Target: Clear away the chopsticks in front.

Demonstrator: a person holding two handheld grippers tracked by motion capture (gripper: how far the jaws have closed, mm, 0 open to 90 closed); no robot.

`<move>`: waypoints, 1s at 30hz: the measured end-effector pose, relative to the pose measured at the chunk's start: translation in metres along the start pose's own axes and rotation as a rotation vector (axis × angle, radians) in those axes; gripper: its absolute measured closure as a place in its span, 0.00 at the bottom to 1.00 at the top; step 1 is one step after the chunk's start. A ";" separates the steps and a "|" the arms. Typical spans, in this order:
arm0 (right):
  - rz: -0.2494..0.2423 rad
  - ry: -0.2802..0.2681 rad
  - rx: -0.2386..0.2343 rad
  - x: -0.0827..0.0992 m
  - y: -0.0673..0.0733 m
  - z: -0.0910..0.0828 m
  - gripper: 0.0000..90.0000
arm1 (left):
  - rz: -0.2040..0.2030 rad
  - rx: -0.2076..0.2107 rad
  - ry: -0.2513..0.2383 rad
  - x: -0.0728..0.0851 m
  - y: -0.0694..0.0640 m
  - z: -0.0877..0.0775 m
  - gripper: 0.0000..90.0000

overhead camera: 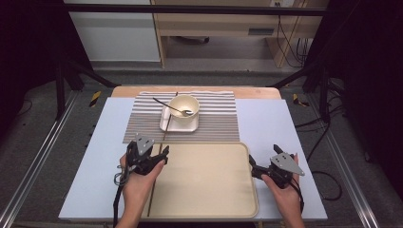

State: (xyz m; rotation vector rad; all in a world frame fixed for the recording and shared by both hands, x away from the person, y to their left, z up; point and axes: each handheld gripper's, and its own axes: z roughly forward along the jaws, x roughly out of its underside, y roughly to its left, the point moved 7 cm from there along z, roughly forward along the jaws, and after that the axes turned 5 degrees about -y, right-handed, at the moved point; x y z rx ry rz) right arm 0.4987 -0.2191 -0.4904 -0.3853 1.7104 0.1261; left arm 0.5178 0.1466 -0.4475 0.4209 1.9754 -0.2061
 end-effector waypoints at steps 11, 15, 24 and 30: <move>-0.018 0.013 0.042 -0.001 -0.002 0.003 0.06 | 0.067 0.046 -0.013 -0.031 0.022 0.041 0.26; -0.029 0.016 0.038 0.000 0.001 0.001 0.06 | 0.096 0.042 -0.028 -0.033 0.026 0.054 0.28; -0.047 0.004 0.029 -0.003 0.008 -0.001 0.06 | 0.074 0.069 0.014 -0.033 0.034 0.070 0.35; -0.044 0.021 0.034 0.000 0.005 0.003 0.07 | 0.098 0.066 0.035 -0.038 0.040 0.081 0.42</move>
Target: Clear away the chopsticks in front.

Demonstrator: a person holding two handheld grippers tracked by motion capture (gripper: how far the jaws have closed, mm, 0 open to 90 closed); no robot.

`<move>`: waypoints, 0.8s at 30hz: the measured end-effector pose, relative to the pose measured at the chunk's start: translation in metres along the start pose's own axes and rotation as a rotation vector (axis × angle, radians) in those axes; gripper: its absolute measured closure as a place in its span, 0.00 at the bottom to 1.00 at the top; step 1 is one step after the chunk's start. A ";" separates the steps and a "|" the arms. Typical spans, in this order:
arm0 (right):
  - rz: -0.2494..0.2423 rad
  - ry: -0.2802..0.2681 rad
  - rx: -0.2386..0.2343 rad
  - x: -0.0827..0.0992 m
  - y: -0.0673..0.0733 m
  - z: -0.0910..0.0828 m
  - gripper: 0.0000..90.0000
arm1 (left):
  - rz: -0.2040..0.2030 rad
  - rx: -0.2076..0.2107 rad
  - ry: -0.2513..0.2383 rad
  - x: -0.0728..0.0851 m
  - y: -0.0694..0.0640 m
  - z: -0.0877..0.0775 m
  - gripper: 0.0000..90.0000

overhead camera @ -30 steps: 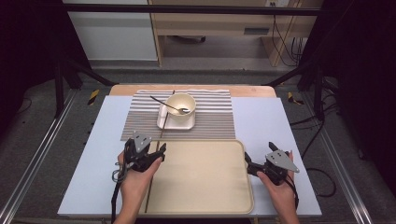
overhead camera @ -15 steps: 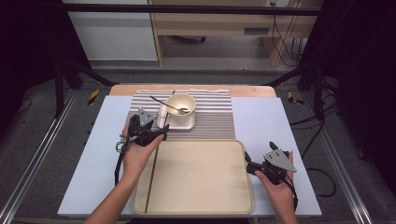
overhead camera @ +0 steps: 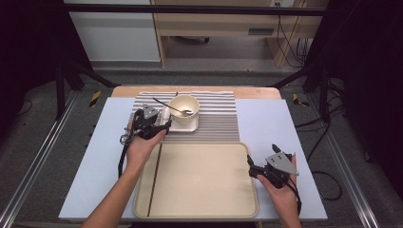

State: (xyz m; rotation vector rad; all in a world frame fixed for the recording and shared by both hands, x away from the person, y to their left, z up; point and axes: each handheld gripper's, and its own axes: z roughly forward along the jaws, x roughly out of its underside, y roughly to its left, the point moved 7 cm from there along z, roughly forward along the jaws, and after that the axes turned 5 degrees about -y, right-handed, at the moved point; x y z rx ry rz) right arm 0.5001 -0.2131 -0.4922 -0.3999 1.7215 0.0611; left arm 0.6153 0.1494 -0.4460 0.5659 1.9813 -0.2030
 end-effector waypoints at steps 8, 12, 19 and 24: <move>0.001 -0.005 0.008 -0.001 -0.001 -0.003 0.07 | -0.038 -0.008 0.053 0.015 0.007 0.026 0.54; 0.005 -0.002 0.005 0.000 -0.001 -0.003 0.07 | -0.053 -0.022 0.047 0.017 0.009 0.034 0.57; 0.002 -0.005 0.001 -0.001 0.000 -0.002 0.07 | -0.010 -0.069 0.036 0.015 0.009 0.044 0.61; 0.006 -0.011 0.003 -0.002 -0.001 -0.003 0.07 | -0.013 -0.078 0.059 0.020 0.010 0.051 0.62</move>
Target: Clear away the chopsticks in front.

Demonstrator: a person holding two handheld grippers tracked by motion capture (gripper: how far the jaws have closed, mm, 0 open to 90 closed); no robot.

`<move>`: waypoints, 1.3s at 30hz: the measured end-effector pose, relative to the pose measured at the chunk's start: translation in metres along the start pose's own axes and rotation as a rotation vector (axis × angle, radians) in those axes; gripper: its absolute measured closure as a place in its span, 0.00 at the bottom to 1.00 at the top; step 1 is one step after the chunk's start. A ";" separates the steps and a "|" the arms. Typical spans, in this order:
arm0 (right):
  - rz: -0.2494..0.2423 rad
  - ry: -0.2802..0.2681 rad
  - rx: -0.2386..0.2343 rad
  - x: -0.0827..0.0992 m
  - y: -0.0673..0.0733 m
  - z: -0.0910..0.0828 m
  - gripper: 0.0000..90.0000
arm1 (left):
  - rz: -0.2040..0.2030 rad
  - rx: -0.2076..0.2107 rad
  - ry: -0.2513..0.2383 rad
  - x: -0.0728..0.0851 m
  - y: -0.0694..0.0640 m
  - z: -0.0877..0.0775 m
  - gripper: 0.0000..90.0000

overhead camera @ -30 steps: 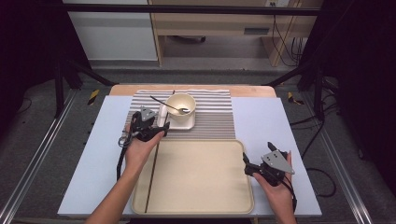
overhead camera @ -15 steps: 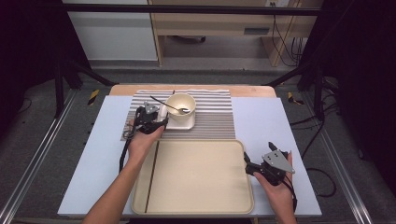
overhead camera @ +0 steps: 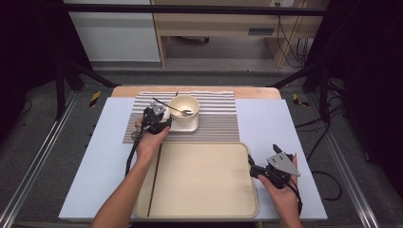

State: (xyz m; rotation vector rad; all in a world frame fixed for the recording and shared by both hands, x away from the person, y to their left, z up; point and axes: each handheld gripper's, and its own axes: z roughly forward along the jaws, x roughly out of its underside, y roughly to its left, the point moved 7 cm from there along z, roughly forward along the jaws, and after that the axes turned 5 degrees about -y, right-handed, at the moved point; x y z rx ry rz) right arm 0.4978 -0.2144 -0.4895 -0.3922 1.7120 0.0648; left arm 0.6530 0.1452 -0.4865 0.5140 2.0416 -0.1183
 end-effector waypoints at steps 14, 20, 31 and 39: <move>-0.010 0.008 -0.003 0.000 0.001 0.000 0.07 | -0.058 -0.007 0.040 0.010 -0.002 0.017 0.66; -0.006 0.006 -0.001 0.000 0.001 -0.001 0.07 | -0.062 -0.012 0.053 0.011 -0.003 0.019 0.69; -0.006 0.007 -0.003 0.000 0.001 -0.001 0.07 | -0.125 0.002 0.063 0.012 -0.002 0.021 0.73; -0.006 0.007 -0.004 0.000 0.001 -0.001 0.07 | -0.173 0.005 0.076 0.015 0.000 0.022 0.75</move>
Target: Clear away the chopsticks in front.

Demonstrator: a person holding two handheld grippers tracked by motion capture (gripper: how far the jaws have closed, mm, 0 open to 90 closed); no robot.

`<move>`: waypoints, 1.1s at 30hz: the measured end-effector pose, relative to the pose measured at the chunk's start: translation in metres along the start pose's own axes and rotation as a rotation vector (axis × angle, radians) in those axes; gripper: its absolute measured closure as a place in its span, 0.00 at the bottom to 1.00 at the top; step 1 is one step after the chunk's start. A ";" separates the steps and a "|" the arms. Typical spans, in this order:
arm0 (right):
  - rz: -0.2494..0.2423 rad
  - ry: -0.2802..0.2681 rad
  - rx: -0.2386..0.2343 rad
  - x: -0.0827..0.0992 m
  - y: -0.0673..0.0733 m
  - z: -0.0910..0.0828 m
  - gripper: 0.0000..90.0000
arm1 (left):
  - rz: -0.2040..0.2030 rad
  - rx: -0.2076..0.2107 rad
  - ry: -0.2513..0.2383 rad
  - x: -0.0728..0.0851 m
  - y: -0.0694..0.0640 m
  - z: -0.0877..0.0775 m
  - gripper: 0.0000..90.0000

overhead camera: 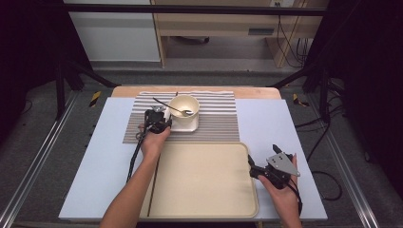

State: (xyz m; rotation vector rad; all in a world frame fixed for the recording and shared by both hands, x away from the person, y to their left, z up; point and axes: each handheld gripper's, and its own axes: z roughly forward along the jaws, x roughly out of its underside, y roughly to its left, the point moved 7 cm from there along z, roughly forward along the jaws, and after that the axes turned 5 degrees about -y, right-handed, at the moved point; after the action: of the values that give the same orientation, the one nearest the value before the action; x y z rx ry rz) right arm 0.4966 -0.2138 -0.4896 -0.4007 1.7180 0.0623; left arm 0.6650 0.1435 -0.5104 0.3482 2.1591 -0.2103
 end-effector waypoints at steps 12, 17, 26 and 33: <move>0.002 0.000 0.000 0.000 -0.001 0.000 0.08 | -0.068 0.024 0.012 0.000 -0.001 0.002 0.81; 0.001 0.000 0.000 0.000 -0.001 0.000 0.07 | -0.082 0.025 0.007 -0.001 -0.002 0.003 0.83; 0.004 0.000 0.001 0.000 -0.001 -0.001 0.07 | -0.090 0.018 0.011 -0.001 -0.002 0.005 0.86; 0.005 0.000 0.000 0.000 -0.001 0.000 0.08 | -0.093 0.017 0.007 -0.001 -0.003 0.005 0.88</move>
State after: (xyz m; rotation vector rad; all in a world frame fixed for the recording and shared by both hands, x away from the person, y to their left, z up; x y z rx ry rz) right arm 0.4965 -0.2147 -0.4896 -0.3968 1.7193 0.0660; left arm 0.6686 0.1395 -0.5126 0.2580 2.1837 -0.2803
